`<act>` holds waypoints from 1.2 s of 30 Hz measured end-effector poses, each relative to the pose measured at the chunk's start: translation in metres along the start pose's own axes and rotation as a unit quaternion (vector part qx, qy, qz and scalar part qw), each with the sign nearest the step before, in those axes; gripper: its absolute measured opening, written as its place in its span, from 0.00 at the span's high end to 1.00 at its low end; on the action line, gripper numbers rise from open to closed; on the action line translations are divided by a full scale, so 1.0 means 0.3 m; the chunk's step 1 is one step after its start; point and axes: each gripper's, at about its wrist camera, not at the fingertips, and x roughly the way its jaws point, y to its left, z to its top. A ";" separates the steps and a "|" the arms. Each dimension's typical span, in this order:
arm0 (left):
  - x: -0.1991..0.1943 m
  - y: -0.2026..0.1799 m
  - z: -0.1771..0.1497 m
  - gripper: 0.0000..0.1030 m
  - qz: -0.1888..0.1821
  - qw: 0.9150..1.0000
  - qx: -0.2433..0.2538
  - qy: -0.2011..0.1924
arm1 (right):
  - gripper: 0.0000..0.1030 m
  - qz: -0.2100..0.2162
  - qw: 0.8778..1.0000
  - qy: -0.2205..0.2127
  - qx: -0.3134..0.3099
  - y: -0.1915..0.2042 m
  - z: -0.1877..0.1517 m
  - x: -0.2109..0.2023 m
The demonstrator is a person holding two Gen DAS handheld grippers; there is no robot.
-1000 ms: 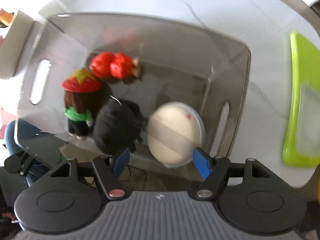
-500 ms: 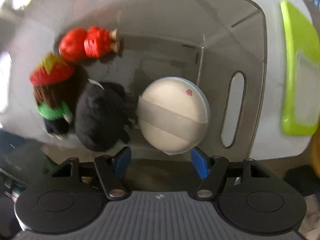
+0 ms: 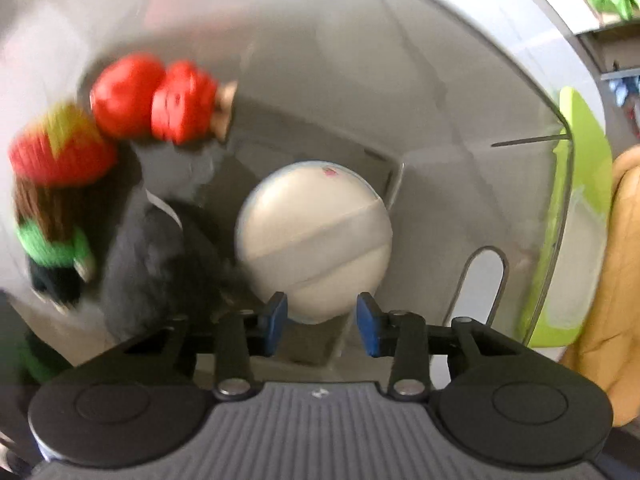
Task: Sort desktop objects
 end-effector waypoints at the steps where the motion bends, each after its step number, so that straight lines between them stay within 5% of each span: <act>1: 0.002 -0.004 0.000 0.04 0.001 1.000 0.003 0.002 | 0.50 0.003 1.000 -0.005 0.005 -0.012 0.000 -0.010; 5: 0.015 -0.015 0.001 0.04 0.005 1.000 0.009 0.009 | 0.35 0.023 0.998 -0.044 0.043 -0.078 -0.012 -0.064; 9: 0.020 -0.024 0.006 0.04 0.007 1.000 0.010 0.013 | 0.32 0.153 0.984 -0.059 0.074 -0.129 -0.024 -0.092; 16: 0.019 -0.018 0.000 0.04 0.016 1.000 0.009 0.020 | 0.33 0.204 0.963 -0.004 0.176 -0.151 -0.009 0.026; 19: 0.024 -0.006 0.003 0.04 0.020 0.999 0.001 0.025 | 0.35 0.188 0.969 -0.011 0.162 -0.145 0.001 0.027; 21: 0.026 -0.002 0.007 0.04 0.021 0.999 -0.002 0.026 | 0.63 0.130 0.981 -0.043 0.135 -0.124 -0.004 -0.002; 23: 0.026 -0.002 0.008 0.04 0.018 1.000 -0.001 0.025 | 0.56 0.090 0.988 -0.073 0.106 -0.110 -0.014 -0.033; 24: 0.027 -0.005 0.008 0.04 0.017 1.000 0.000 0.026 | 0.39 0.114 0.986 -0.073 0.101 -0.116 -0.020 -0.043; 25: 0.030 -0.009 0.008 0.04 0.017 0.999 0.002 0.027 | 0.31 0.159 0.981 -0.061 0.097 -0.123 -0.024 -0.044; 28: 0.038 -0.017 0.010 0.04 0.019 0.999 0.008 0.032 | 0.25 0.284 0.955 -0.019 0.081 -0.129 -0.039 -0.043; 32: 0.035 -0.027 0.010 0.04 0.020 0.999 0.010 0.031 | 0.23 0.221 0.975 -0.024 -0.015 -0.021 -0.063 -0.051; 36: 0.019 -0.030 0.005 0.03 0.023 0.999 0.013 0.026 | 0.44 0.213 0.976 -0.024 -0.041 0.032 -0.094 -0.037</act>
